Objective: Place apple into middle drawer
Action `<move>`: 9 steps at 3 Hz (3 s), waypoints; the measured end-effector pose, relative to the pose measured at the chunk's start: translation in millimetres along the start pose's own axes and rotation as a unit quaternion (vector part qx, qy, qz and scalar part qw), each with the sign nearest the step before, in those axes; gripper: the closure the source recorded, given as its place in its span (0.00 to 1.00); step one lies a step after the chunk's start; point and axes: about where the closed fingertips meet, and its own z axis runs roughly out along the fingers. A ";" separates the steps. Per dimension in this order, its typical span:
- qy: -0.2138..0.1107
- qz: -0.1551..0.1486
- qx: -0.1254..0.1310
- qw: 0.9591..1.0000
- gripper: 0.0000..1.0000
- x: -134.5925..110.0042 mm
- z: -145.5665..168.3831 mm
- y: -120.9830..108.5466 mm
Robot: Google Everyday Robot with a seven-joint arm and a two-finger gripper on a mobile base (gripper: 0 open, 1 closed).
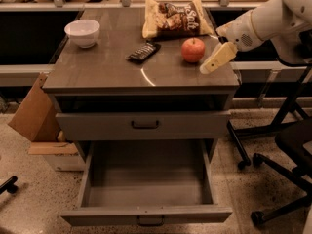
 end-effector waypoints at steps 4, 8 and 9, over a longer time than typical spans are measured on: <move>-0.058 0.046 0.055 0.996 0.00 -16.4 21.3 -31.1; -0.013 0.049 0.058 0.997 0.42 -9.0 75.8 -36.9; -0.013 0.045 0.050 0.998 0.65 -9.8 80.4 -32.5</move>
Offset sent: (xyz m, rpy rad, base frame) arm 0.0219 -0.0045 0.0033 0.1234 -0.0561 -0.1474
